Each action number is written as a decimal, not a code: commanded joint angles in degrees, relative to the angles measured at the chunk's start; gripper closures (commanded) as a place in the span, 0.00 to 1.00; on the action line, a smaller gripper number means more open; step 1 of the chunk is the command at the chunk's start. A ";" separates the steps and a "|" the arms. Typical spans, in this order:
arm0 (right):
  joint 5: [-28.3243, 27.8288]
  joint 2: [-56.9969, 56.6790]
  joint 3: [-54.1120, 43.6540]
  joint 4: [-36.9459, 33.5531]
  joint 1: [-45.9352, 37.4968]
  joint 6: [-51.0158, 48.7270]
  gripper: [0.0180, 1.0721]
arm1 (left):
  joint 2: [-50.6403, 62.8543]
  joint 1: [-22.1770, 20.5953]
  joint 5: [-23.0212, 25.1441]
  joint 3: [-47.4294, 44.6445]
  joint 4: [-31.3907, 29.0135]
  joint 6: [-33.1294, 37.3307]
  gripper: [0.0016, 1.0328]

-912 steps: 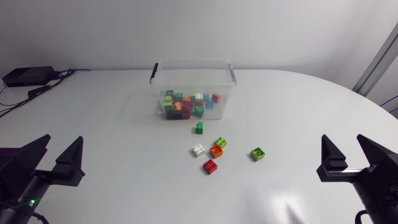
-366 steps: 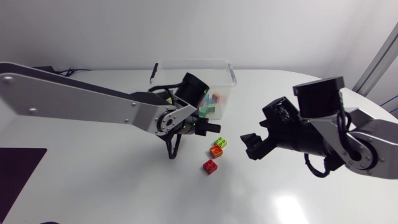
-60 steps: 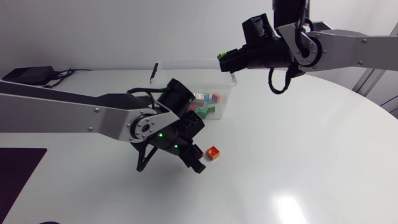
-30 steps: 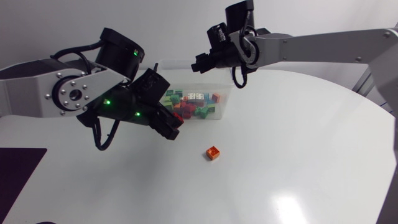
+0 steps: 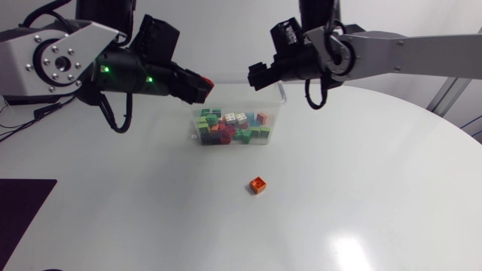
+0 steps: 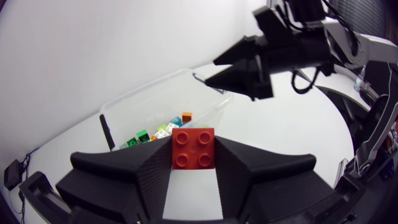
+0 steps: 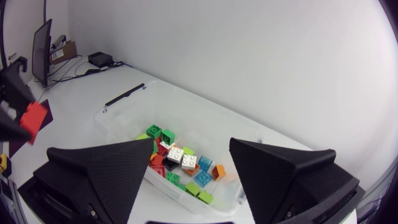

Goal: Place the duplo bricks in the container

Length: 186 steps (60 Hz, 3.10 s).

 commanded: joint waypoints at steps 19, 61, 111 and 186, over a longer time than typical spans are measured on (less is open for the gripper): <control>-3.00 -20.27 -25.93 -2.27 0.84 -3.22 0.15 | 12.82 2.15 0.97 13.76 3.98 -5.01 0.78; 0.51 -3.39 -26.98 -7.37 9.81 -1.99 0.15 | 26.44 1.36 -6.32 28.44 4.33 -5.45 0.05; 2.71 13.04 -12.48 -21.96 11.04 0.65 0.60 | -3.44 2.23 -5.88 7.61 -7.01 -0.71 0.05; 7.11 -1.72 8.79 -14.75 5.50 3.37 0.68 | -38.69 12.25 -6.06 -29.92 -1.38 2.81 0.05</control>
